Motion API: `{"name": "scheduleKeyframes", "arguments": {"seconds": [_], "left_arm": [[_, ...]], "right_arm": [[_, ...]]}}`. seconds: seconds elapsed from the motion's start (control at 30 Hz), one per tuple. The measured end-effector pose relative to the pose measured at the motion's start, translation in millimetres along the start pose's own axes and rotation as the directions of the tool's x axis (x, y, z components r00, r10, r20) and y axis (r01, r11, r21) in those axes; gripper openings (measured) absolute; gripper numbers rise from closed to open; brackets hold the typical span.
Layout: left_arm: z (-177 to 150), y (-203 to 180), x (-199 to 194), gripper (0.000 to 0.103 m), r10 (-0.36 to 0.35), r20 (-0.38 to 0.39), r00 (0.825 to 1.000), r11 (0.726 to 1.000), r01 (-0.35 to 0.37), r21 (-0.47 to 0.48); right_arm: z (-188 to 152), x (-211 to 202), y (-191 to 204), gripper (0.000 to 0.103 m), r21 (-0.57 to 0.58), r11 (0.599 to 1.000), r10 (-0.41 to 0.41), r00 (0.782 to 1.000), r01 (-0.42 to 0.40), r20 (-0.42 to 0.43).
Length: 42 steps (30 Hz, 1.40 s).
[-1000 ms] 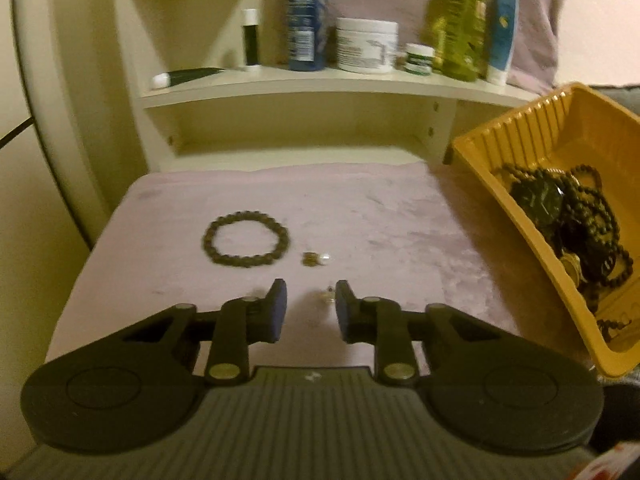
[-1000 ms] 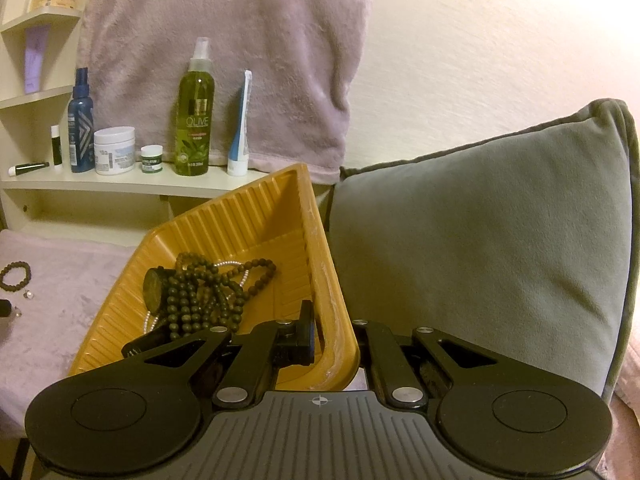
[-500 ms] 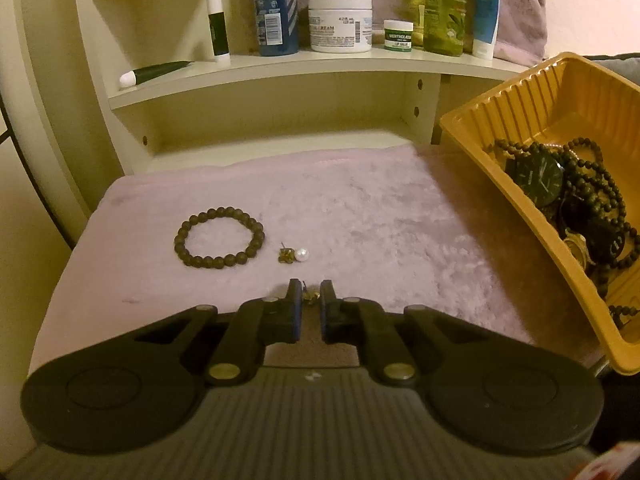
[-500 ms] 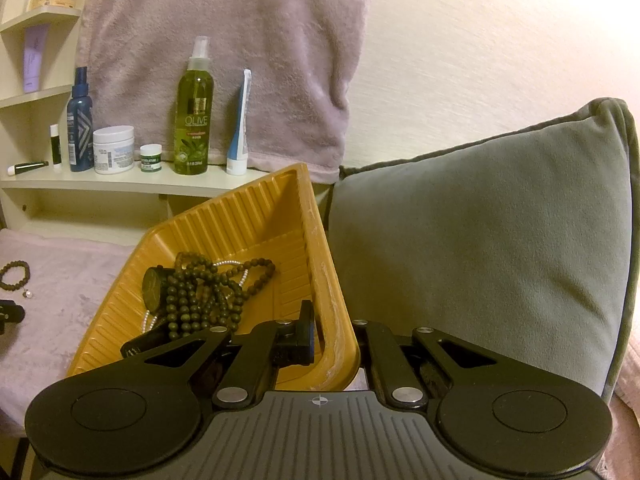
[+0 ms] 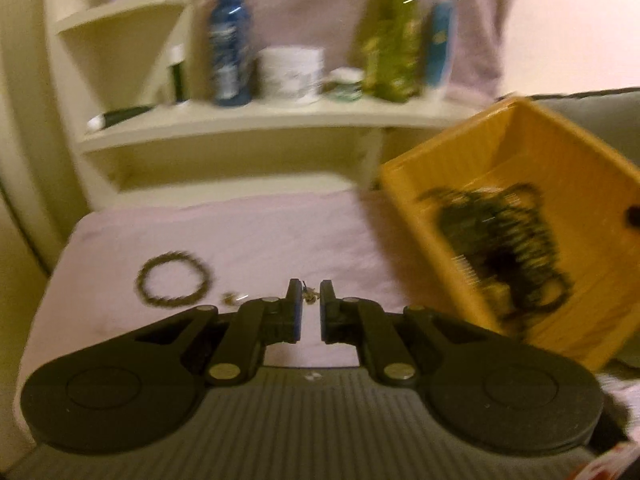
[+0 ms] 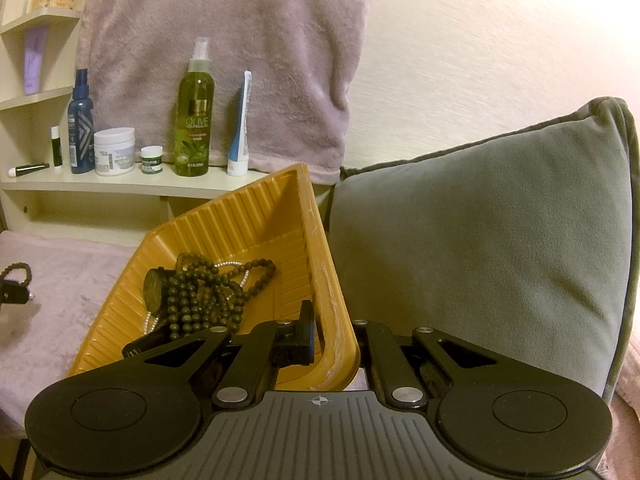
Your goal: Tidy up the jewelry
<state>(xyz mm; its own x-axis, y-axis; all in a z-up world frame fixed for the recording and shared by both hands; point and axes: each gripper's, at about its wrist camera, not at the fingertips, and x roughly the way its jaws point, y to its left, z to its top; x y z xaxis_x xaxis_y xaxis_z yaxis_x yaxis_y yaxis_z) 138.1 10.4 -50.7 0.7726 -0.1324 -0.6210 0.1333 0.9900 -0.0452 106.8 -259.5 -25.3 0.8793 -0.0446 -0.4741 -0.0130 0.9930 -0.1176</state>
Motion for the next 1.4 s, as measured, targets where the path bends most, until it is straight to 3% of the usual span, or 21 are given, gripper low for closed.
{"name": "scheduleKeyframes", "arguments": {"seconds": [0.13, 0.4, 0.77, 0.83, 0.97, 1.13, 1.3, 1.4], "left_arm": [[8, -25, -8, 0.007, -0.107, 0.010, 0.994, 0.994, 0.107, 0.019], [11, -71, -11, 0.007, -0.275, -0.011, 0.961, 0.958, 0.275, 0.084], [-2, -101, 2, 0.008, -0.345, -0.077, 0.936, 0.929, 0.352, 0.113], [-3, -102, 4, 0.016, -0.349, -0.083, 0.934, 0.927, 0.357, 0.115], [-3, -99, 0, 0.016, -0.338, -0.060, 0.939, 0.932, 0.343, 0.118], [0, -75, -10, 0.016, -0.257, 0.003, 0.966, 0.962, 0.255, 0.093], [-1, -34, -12, 0.017, -0.111, 0.044, 0.993, 0.993, 0.109, 0.049], [-4, -8, -5, 0.017, 0.015, 0.046, 0.999, 0.999, -0.016, 0.027]], "right_arm": [[0, 0, 0, 0.006, 0.003, 1.000, 0.001, 1.000, -0.001, -0.001], [0, -1, 0, 0.006, 0.006, 1.000, 0.005, 1.000, -0.005, 0.001], [1, -2, 2, 0.006, 0.005, 1.000, 0.004, 1.000, -0.004, 0.003], [1, -2, 2, 0.006, 0.005, 1.000, 0.004, 1.000, -0.004, 0.003], [1, -2, 2, 0.006, 0.005, 1.000, 0.004, 1.000, -0.004, 0.003], [1, -3, 3, 0.006, 0.004, 1.000, 0.003, 1.000, -0.003, 0.003], [1, -3, 2, 0.006, 0.004, 1.000, 0.003, 1.000, -0.003, 0.004], [2, -3, 2, 0.006, 0.005, 1.000, 0.002, 1.000, -0.002, 0.001]]}}
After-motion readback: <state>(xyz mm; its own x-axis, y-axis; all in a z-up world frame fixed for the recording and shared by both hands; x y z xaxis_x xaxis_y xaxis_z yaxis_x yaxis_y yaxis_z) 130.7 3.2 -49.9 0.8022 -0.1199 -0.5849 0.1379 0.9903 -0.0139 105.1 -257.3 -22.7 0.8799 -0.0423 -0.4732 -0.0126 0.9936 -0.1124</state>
